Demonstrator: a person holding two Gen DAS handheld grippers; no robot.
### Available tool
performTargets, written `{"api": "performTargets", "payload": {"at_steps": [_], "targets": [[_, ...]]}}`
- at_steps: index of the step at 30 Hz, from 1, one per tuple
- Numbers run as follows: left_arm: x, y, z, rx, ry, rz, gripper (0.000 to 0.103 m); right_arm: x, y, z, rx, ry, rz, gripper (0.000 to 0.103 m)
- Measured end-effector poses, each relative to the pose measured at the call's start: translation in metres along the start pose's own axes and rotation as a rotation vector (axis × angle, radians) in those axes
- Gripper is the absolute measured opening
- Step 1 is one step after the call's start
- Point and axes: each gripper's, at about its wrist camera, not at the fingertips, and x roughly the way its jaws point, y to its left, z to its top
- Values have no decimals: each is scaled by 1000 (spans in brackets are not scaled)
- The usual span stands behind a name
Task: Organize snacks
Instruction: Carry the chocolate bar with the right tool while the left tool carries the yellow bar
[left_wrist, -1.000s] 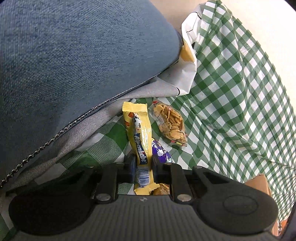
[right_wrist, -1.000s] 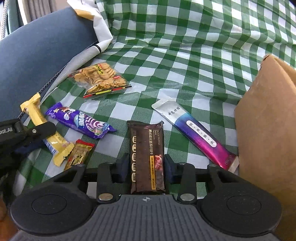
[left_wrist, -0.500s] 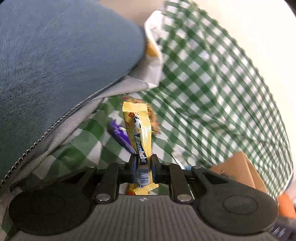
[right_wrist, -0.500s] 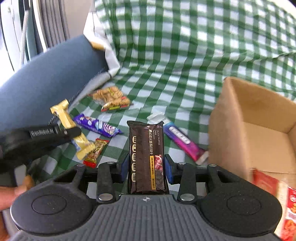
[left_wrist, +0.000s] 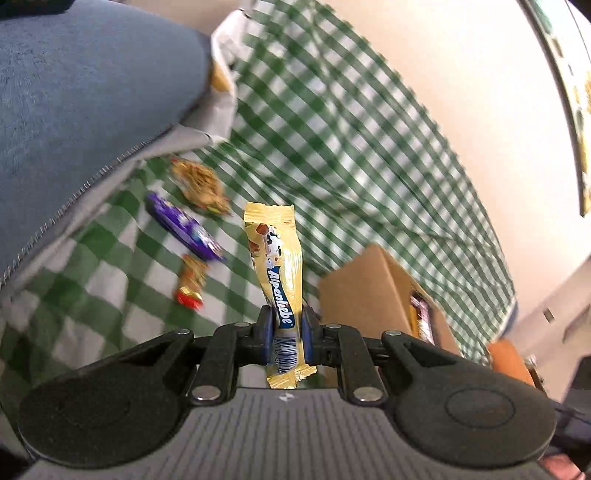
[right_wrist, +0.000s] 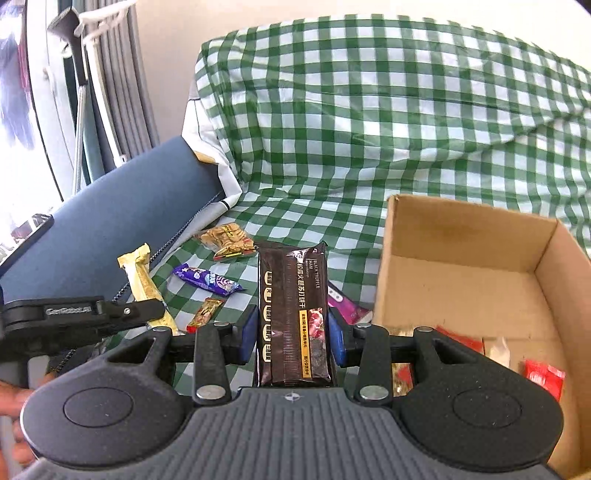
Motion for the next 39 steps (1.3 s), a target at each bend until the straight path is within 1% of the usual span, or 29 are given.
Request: {"api": "performTargets", "payload": {"at_steps": [3, 6, 10, 24, 39], "targets": [[-5, -10, -15, 19, 53, -31, 17, -8, -1, -7, 41, -9, 20, 41], [-2, -18, -23, 49, 84, -26, 17, -15, -1, -9, 62, -19, 42, 41], [6, -20, -27, 47, 110, -24, 17, -18, -7, -10, 73, -17, 44, 41], [15, -23, -31, 63, 134, -20, 17, -36, -31, -19, 106, -62, 12, 41], [16, -20, -31, 59, 134, -24, 17, -35, -35, -20, 128, -84, -15, 41]]}}
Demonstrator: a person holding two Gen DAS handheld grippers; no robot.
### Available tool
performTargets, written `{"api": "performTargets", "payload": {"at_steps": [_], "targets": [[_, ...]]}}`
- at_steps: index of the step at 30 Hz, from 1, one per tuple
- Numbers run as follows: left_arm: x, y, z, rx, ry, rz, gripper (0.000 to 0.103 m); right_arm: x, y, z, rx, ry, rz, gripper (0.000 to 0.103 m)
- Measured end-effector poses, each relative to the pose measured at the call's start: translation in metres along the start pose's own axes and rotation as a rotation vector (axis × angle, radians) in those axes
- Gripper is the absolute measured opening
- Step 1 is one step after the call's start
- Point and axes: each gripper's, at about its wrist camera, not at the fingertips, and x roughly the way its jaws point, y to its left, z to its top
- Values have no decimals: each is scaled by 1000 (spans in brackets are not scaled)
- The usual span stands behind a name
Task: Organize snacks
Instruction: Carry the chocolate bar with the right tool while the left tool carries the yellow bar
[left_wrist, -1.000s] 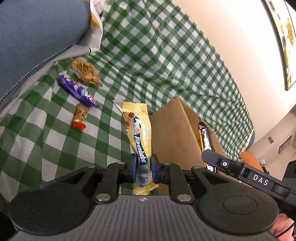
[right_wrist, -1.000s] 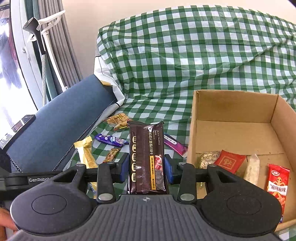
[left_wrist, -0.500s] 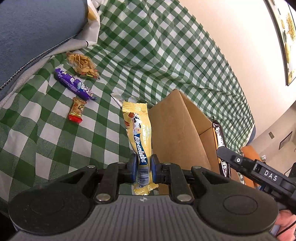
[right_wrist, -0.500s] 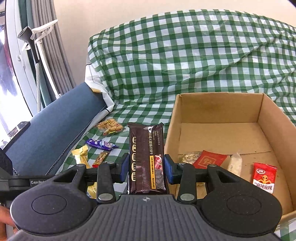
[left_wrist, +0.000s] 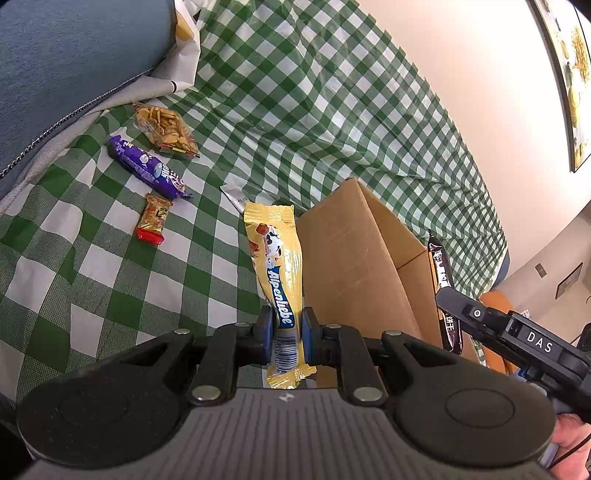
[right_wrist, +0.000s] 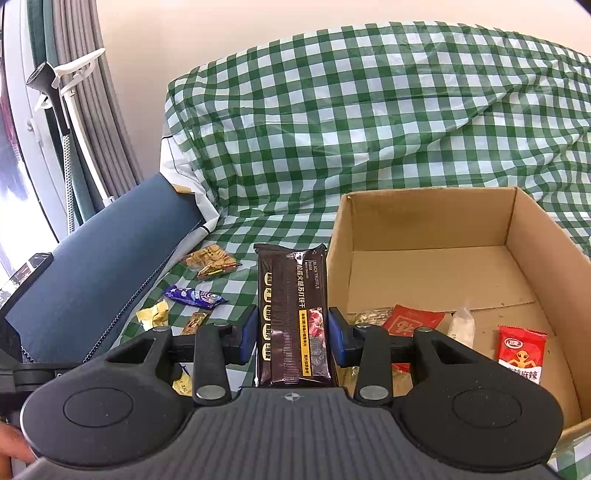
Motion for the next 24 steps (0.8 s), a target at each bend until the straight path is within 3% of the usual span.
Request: {"api": "performTargets", "payload": {"at_steps": [15, 24], "targets": [[-7, -18, 7, 71, -23, 19, 17, -3, -6, 4, 19, -35, -54, 41], [-14, -68, 31, 141, -81, -6, 17, -9, -17, 9, 63, -79, -122, 41]]}}
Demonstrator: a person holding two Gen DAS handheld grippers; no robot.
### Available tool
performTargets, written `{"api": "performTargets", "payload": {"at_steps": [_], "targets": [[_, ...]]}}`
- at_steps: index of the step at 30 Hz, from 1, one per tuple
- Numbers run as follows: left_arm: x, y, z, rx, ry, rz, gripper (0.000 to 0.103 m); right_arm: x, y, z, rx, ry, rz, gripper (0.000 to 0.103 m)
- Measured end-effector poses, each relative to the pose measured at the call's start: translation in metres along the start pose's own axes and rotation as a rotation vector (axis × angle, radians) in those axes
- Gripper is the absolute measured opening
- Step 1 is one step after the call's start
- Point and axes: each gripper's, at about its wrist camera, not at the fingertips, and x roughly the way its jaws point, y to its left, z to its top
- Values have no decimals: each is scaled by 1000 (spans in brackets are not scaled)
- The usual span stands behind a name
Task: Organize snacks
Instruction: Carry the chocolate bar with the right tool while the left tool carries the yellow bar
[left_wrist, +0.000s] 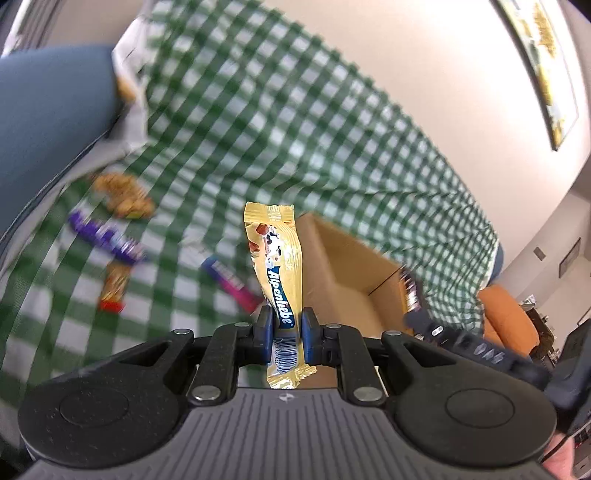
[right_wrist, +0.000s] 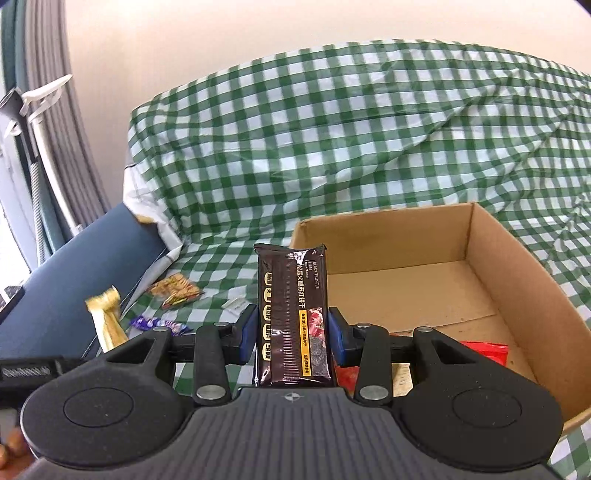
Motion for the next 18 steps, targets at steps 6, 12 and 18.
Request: {"api": "performTargets", "payload": {"at_steps": [6, 12, 18], "targets": [[3, -50, 21, 59, -53, -68, 17, -1, -14, 3, 48, -11, -57, 41], [15, -98, 34, 110, -72, -122, 17, -1, -29, 5, 100, -36, -132, 41], [32, -143, 42, 138, -75, -142, 17, -9, -44, 9, 170, -126, -224, 41]]}}
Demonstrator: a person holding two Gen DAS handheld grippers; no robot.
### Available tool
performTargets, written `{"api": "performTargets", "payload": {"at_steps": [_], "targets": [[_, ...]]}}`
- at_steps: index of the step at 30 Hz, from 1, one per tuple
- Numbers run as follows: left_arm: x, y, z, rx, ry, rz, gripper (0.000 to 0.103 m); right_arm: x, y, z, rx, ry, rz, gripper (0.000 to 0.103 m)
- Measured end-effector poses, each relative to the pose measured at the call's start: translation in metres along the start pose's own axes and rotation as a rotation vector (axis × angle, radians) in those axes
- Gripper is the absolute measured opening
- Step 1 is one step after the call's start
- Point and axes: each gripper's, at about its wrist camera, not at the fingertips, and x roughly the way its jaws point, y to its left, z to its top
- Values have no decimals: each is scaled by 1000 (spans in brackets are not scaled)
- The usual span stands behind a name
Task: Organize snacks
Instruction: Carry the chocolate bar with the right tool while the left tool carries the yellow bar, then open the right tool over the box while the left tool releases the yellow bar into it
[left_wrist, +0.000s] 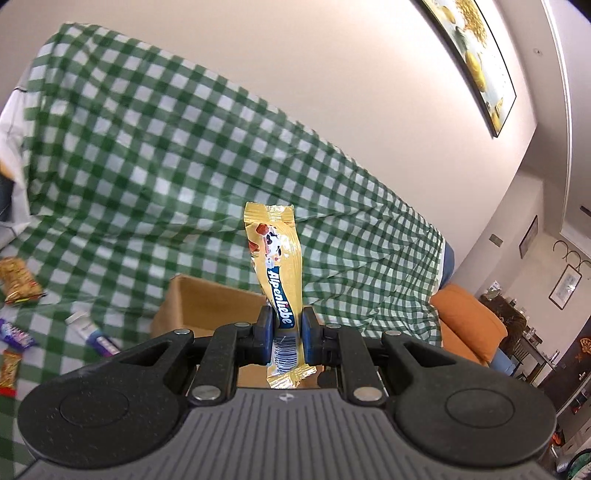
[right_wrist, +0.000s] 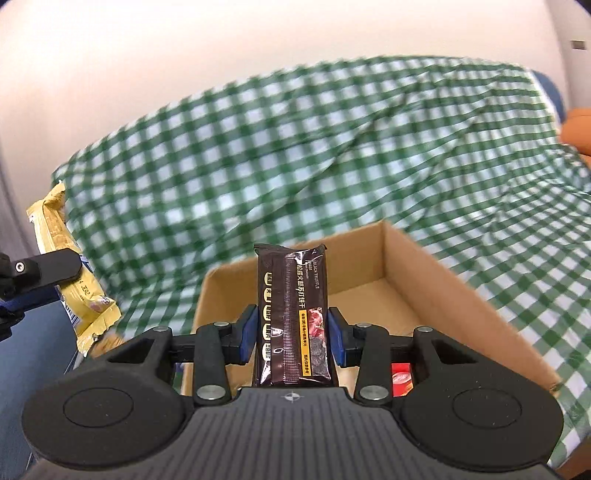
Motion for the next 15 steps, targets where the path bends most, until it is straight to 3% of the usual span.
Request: {"api": "performTargets", "payload": {"at_steps": [7, 15], "targets": [[27, -36, 5, 22, 13, 3, 17, -2, -24, 4, 94, -40, -96, 41], [45, -58, 7, 52, 17, -10, 17, -4, -42, 7, 153, -62, -144, 41]]}}
